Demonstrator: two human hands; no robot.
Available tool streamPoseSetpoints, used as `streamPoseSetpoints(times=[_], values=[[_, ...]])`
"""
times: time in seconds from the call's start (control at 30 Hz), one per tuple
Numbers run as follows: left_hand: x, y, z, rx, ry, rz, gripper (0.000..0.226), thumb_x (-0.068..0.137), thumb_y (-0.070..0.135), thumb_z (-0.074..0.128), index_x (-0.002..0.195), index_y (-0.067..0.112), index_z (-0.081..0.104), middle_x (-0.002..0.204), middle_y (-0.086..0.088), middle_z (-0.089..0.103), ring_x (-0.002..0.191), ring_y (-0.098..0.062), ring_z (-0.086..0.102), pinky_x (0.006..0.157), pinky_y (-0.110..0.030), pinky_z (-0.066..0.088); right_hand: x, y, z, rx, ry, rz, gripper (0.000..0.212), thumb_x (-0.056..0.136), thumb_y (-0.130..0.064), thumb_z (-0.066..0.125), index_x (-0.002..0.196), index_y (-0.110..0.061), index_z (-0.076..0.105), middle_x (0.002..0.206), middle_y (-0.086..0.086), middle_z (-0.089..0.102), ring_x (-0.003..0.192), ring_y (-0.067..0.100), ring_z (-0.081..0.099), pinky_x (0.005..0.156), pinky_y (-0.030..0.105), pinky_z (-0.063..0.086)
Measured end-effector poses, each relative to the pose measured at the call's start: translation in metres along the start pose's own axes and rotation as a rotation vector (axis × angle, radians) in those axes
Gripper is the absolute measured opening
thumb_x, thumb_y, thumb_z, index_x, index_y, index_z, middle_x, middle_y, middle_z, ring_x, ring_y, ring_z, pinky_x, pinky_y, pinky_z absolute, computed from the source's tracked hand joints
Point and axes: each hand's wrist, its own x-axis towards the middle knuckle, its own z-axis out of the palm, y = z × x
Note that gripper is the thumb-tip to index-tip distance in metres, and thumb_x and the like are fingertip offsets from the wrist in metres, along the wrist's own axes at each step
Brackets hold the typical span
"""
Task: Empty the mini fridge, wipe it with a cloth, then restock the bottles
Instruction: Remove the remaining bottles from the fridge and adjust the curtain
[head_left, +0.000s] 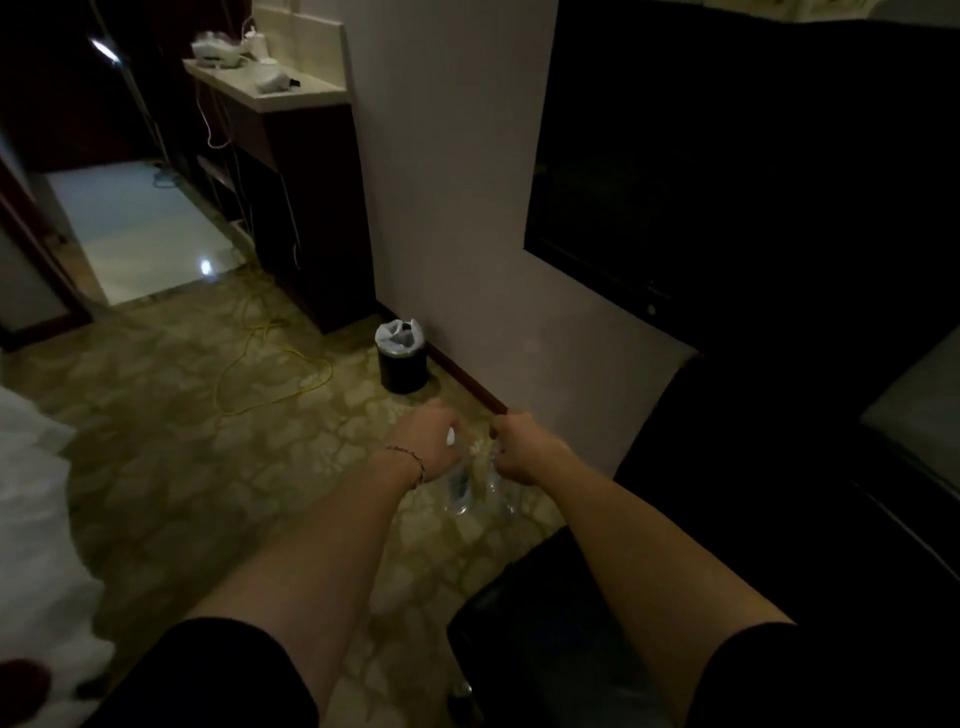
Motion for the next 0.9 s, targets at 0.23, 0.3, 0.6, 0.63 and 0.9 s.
streamPoseSetpoints(times=[0.23, 0.3, 0.6, 0.63, 0.9], values=[[0.132, -0.133, -0.048, 0.012, -0.028, -0.051, 0.033, 0.084, 0.025, 0.067, 0.115, 0.015, 0.062, 0.114, -0.005, 0.051, 0.099, -0.025, 0.055, 0.080, -0.034, 0.048, 0.178, -0.064, -0.019, 0.022, -0.003, 0.003, 0.021, 0.088, -0.015, 0.058, 0.108, -0.011, 0.062, 0.115, 0.012, 0.055, 0.095, 0.032, 0.062, 0.085, 0.044, 0.057], [0.178, -0.168, -0.058, 0.008, -0.040, -0.051, 0.032, 0.084, 0.025, 0.066, 0.114, 0.016, 0.062, 0.113, -0.005, 0.052, 0.098, -0.024, 0.055, 0.079, -0.034, 0.048, 0.235, -0.076, -0.023, 0.030, -0.025, 0.008, 0.023, 0.088, -0.014, 0.059, 0.111, -0.012, 0.061, 0.113, 0.011, 0.055, 0.094, 0.031, 0.062, 0.085, 0.044, 0.057], [0.390, -0.304, -0.113, -0.007, 0.004, -0.051, 0.020, 0.085, 0.019, 0.063, 0.104, 0.014, 0.064, 0.123, -0.009, 0.054, 0.104, -0.025, 0.055, 0.076, -0.025, 0.038, 0.495, -0.114, -0.061, 0.010, 0.010, -0.011, 0.034, 0.093, -0.016, 0.054, 0.126, -0.014, 0.057, 0.130, 0.009, 0.045, 0.110, 0.030, 0.054, 0.094, 0.039, 0.049], [0.411, -0.315, -0.118, -0.010, 0.003, -0.054, 0.022, 0.086, 0.019, 0.064, 0.107, 0.014, 0.064, 0.127, -0.011, 0.052, 0.110, -0.027, 0.054, 0.079, -0.026, 0.040, 0.519, -0.116, -0.065, 0.012, 0.018, 0.001, 0.035, 0.093, -0.017, 0.053, 0.127, -0.015, 0.057, 0.129, 0.009, 0.045, 0.110, 0.030, 0.054, 0.094, 0.039, 0.049], [0.594, -0.427, -0.125, 0.017, -0.101, -0.022, 0.024, 0.085, 0.021, 0.064, 0.108, 0.023, 0.060, 0.116, 0.000, 0.048, 0.099, -0.022, 0.057, 0.079, -0.032, 0.050, 0.721, -0.125, -0.073, 0.075, 0.041, 0.093, 0.018, 0.093, -0.017, 0.054, 0.110, -0.014, 0.061, 0.109, 0.006, 0.046, 0.094, 0.028, 0.055, 0.079, 0.034, 0.048]])
